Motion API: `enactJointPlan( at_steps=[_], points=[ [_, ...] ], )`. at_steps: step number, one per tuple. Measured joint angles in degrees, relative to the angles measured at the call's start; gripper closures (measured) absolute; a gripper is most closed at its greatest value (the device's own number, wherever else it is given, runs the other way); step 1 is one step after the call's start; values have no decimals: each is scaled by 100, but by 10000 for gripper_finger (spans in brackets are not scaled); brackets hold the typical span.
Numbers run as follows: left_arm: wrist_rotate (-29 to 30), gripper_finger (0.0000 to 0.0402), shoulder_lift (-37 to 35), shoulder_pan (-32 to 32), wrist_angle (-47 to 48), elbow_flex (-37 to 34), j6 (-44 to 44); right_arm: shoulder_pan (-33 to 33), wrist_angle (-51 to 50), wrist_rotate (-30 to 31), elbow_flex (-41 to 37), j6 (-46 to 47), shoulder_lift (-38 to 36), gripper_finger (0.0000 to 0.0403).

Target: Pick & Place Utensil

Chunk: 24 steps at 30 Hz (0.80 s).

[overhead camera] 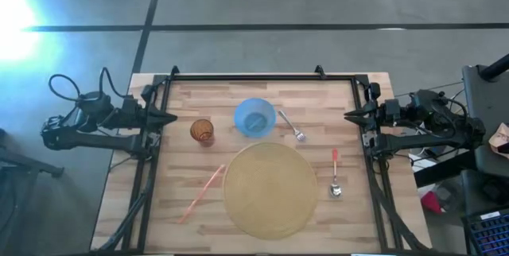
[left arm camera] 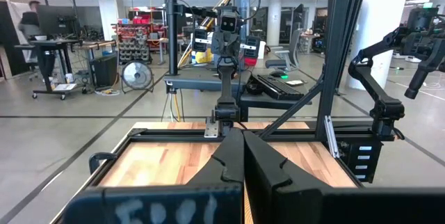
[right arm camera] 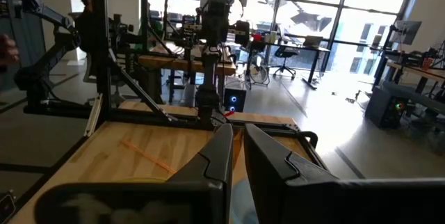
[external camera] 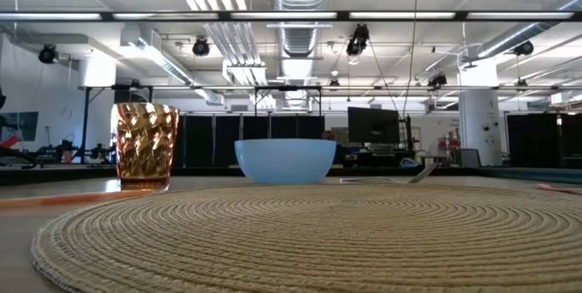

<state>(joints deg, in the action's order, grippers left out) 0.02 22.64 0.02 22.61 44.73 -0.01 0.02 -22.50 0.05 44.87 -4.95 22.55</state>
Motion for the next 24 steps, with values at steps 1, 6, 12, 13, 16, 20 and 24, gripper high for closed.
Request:
enactJointPlan(
  at_steps=[1, 6, 12, 13, 16, 20, 24],
  points=[
    [1, 401, 0, 0, 0, 0, 0, 0, -1, 0, 0, -1, 0, 369],
    [1, 401, 1, 0, -145, 2, 31, 1, -1, 0, -1, 0, 1, 369],
    [-1, 401, 1, 1, -142, 2, -42, -1, 0, 0, -1, 0, 1, 369],
    [-1, 401, 1, 1, -142, 2, -39, 0, -1, 0, -1, 0, 0, 369],
    [1, 401, 3, 1, -146, 2, -41, 1, -1, 0, 0, 0, 2, 369],
    [0, 401, 7, 1, -155, 2, -39, -1, -1, 0, 1, 0, 1, 369],
    [1, 401, 121, 1, -273, 2, 17, 0, -1, 0, -1, 0, 1, 369]
  ],
)
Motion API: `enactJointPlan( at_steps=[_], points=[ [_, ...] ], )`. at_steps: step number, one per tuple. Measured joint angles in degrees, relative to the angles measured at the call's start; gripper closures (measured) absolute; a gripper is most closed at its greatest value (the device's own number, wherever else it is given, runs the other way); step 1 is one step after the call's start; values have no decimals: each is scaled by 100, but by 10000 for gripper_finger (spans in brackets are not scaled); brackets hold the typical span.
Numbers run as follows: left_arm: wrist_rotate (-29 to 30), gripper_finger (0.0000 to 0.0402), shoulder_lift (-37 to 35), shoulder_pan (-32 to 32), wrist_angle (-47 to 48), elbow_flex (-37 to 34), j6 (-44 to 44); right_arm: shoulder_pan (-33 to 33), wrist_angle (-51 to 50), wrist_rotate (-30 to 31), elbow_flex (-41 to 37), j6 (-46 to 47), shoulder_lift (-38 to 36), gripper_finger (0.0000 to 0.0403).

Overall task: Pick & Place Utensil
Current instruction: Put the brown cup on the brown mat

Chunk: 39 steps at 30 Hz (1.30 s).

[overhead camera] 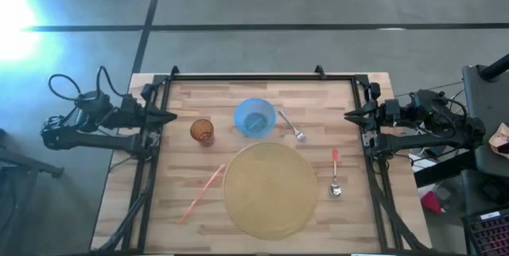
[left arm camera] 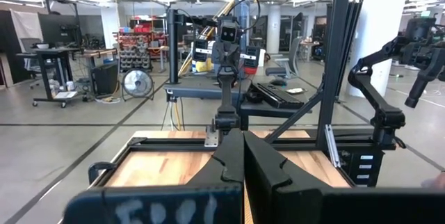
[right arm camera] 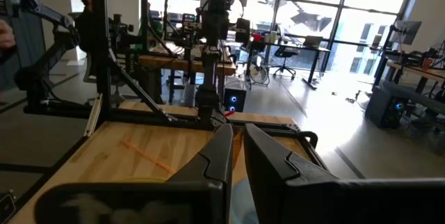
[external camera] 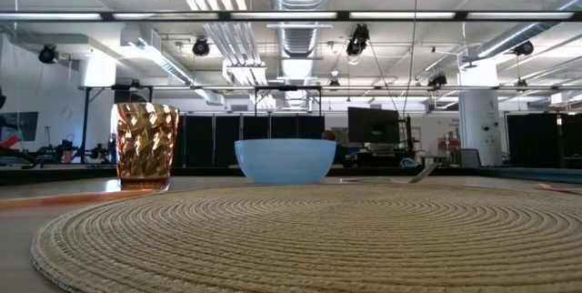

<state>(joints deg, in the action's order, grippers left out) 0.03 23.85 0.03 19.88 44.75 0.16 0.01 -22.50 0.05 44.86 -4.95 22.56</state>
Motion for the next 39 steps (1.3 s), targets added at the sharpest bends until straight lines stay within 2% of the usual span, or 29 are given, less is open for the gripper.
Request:
enactJointPlan(
  at_steps=[6, 9, 13, 19, 25, 30, 39],
  points=[
    [19, 401, 403, 0, -255, 0, 213, 1, 1, 0, 0, 0, -1, 369],
    [273, 390, 653, 0, -463, 0, 325, 1, 0, 0, 2, 0, -1, 369],
    [890, 344, 922, 0, -612, 0, 555, 2, 0, 0, 1, 0, 0, 369],
    [2287, 257, 1084, 0, -591, 0, 546, 1, 1, 0, 0, 0, 0, 369],
    [2529, 211, 1085, -17, -550, 7, 291, 1, 0, 0, 0, 0, -1, 369],
    [2672, 205, 1227, -270, 412, 461, -362, 2, 0, 0, 0, 0, 0, 369],
    [2641, 204, 1766, -916, 3011, 1549, -1278, 1, 0, 0, 0, -2, -1, 369]
  ],
)
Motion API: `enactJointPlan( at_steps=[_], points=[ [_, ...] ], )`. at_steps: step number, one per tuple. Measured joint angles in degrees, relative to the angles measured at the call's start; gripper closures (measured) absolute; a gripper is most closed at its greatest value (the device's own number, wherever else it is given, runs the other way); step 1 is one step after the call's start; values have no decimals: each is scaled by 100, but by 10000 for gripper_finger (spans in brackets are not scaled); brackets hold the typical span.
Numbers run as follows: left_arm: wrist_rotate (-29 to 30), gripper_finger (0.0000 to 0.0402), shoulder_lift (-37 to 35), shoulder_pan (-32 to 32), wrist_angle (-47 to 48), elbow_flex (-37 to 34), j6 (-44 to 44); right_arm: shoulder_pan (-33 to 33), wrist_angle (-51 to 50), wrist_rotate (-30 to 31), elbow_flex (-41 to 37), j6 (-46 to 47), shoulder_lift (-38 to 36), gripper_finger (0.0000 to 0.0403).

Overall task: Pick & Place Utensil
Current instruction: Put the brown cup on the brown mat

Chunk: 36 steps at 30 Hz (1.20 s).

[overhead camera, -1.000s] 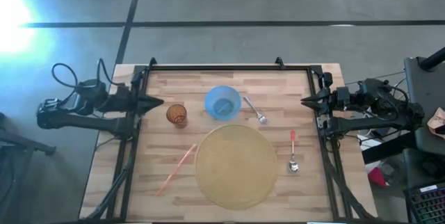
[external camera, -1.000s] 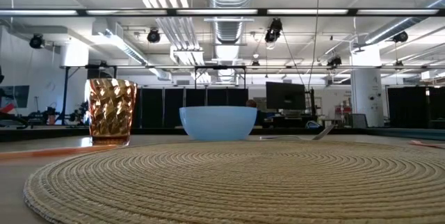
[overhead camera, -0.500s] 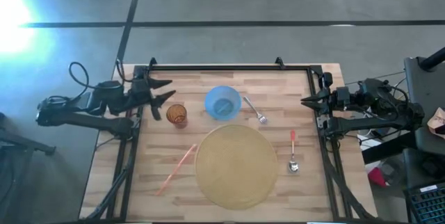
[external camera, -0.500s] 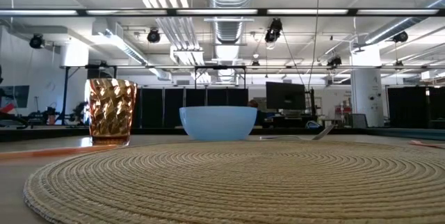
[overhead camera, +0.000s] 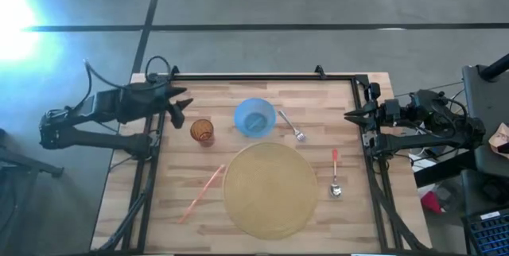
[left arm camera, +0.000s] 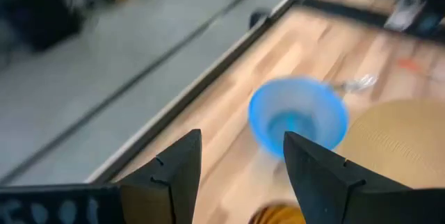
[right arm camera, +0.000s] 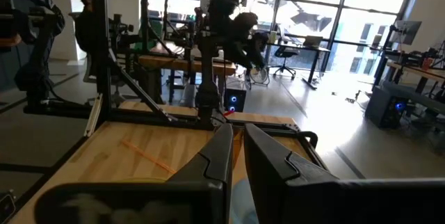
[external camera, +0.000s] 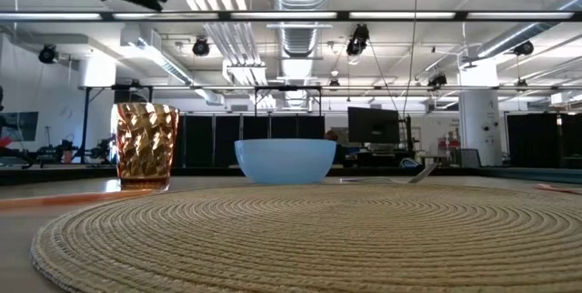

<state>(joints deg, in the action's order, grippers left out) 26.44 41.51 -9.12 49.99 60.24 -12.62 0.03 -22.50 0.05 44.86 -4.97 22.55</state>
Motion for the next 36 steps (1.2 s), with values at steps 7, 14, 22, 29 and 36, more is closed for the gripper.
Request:
enactJointPlan(
  at_steps=[7, 14, 22, 29, 36],
  points=[
    [-423, 204, 247, -144, 867, 167, -1001, -1, 0, 0, 0, 2, 2, 369],
    [-749, 204, 491, -155, 1633, 143, -1943, 1, 2, 0, 0, 2, -1, 369],
    [-1080, 204, 839, -155, 1949, 24, -2786, 1, 1, 0, 0, 2, -1, 369],
    [-1091, 204, 1121, -183, 1940, -449, -3399, -1, 1, 0, 1, 2, 1, 369],
    [-1235, 204, 1248, -316, 1623, -840, -3609, -2, 1, 0, 0, 2, 2, 369]
  ],
)
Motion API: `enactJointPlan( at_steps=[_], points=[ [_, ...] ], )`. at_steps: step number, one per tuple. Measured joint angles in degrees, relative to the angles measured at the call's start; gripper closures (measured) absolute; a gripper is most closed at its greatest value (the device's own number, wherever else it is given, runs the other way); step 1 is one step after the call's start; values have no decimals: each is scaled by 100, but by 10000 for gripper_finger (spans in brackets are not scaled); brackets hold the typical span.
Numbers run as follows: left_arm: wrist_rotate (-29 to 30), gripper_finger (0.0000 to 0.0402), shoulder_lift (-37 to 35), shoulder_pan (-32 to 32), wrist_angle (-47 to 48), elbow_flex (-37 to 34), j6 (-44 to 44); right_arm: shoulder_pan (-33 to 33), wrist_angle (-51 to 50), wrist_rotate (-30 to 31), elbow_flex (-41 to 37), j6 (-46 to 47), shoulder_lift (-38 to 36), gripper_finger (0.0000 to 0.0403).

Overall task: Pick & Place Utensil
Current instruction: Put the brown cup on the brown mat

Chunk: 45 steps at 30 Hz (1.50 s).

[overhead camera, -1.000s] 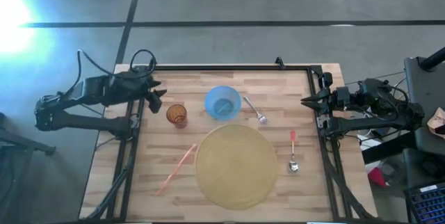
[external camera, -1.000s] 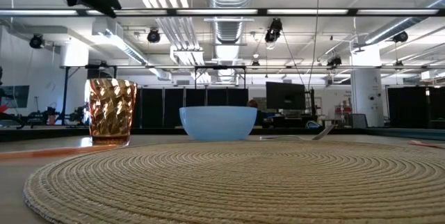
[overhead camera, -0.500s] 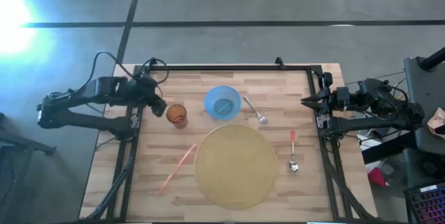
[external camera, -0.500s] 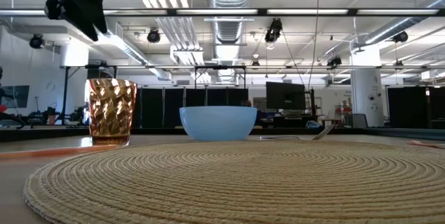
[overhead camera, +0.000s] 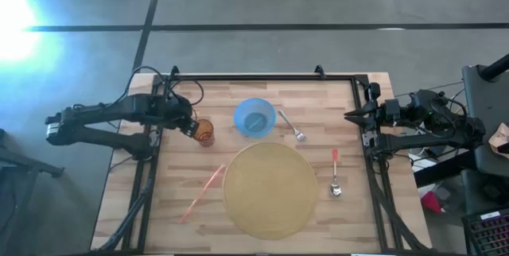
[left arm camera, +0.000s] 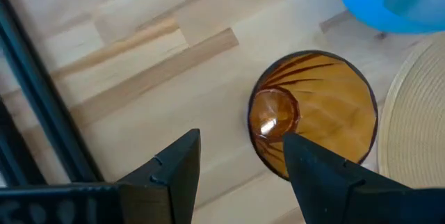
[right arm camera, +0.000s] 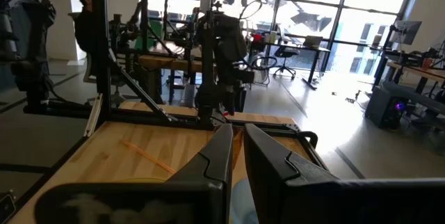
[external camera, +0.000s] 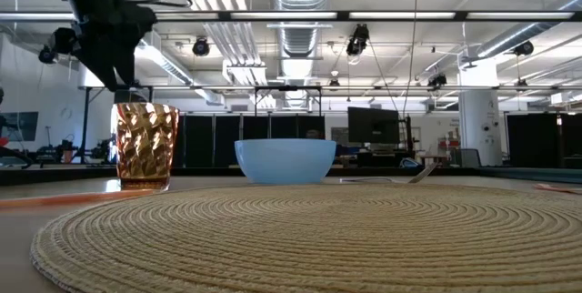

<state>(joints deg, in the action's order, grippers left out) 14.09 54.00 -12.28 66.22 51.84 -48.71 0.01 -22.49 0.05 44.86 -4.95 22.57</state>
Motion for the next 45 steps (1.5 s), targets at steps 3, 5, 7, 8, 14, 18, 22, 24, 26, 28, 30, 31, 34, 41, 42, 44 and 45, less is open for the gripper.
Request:
enactJointPlan(
  at_steps=[3, 5, 7, 8, 14, 18, 22, 24, 26, 28, 30, 31, 34, 41, 42, 44, 45],
  points=[
    [-73, 204, 64, -58, -239, -140, 0, 0, 0, 0, 0, 0, -1, 369],
    [-176, 204, 108, -92, -474, -254, 1, 2, -1, 0, 0, 0, 0, 369],
    [-266, 204, 174, -118, -671, -351, 17, 1, 0, 0, 0, 0, -1, 369],
    [-270, 204, 212, -127, -712, -386, 17, 2, -1, 0, 0, 0, 0, 369],
    [-259, 204, 444, -161, -830, -544, 8, 1, -1, 0, 0, 0, -2, 369],
    [-262, 206, 595, -161, -924, -591, 8, 0, 1, 0, 2, 0, 0, 369],
    [-267, 223, 672, -161, -929, -611, 9, 0, 0, 0, 1, 0, -1, 369],
    [-267, 239, 687, -161, -927, -612, 9, 0, 1, 0, 0, 0, 0, 369],
    [-267, 261, 689, -160, -926, -610, 9, 0, -1, 0, 0, 0, 0, 369],
    [-267, 286, 689, -161, -928, -608, 9, 1, 0, 0, 1, 0, -1, 369],
    [-268, 315, 689, -161, -927, -610, 42, 1, 0, 0, 0, 0, -2, 369],
    [-268, 330, 690, -161, -927, -610, 80, 0, -1, 0, 0, 0, -2, 369],
    [-266, 374, 697, -163, -929, -612, 204, 0, -1, 0, 0, 0, -2, 369],
    [-266, 393, 693, -163, -931, -540, 408, 2, 1, 0, 2, -1, 0, 369],
    [-260, 396, 693, -163, -923, -487, 448, 0, -1, 0, 0, 0, -2, 369],
    [-256, 397, 693, -163, -925, -350, 528, 2, 1, 0, 0, 0, 0, 369],
    [-274, 397, 693, -160, -926, -265, 547, 0, -1, 0, 2, 0, -2, 369]
  ],
)
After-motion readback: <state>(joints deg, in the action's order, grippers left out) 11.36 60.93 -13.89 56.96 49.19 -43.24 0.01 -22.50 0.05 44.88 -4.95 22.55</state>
